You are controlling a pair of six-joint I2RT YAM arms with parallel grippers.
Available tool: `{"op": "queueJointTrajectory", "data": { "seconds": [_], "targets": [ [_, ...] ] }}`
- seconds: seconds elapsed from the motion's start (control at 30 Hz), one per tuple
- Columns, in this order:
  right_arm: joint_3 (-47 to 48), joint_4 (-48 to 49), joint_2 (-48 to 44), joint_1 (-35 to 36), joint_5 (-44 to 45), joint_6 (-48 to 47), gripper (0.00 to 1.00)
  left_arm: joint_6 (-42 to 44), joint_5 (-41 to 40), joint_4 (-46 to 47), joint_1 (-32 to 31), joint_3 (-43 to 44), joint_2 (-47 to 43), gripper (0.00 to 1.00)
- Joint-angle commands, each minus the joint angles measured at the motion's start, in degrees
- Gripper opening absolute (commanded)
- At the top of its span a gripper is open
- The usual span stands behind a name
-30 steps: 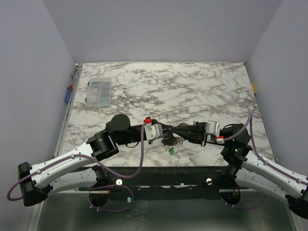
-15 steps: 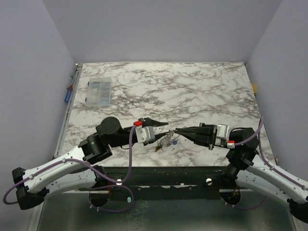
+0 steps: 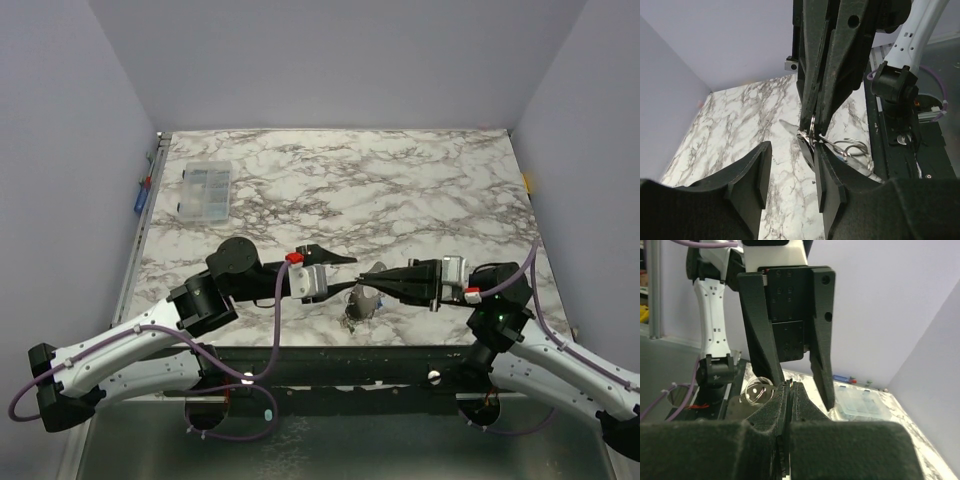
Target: Put the keys on the keyring
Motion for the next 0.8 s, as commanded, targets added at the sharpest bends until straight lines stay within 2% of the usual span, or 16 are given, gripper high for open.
{"op": "queueJointTrajectory", "data": {
  "seconds": [0.0,0.13,0.37,0.77],
  "targets": [
    [3.1,-2.2,0.9,0.0,-3.4,0.0,0.01,0.8,3.3,-0.3,-0.3,-0.1,0.2,0.47],
    [5.2,-4.8,1.5,0.0,-4.6,-1.5,0.01,0.6,3.5,-0.3,-0.2,-1.5,-0.1,0.54],
    [6.7,-5.1,1.8,0.0,-5.0,-1.4,0.01,-0.1,3.4,-0.3,-0.3,-3.3,-1.3,0.58],
    [7.8,-4.9,2.8,0.0,-5.4,-0.7,0.00,-5.2,1.6,12.3,-0.3,-10.0,-2.9,0.55]
  ]
}}
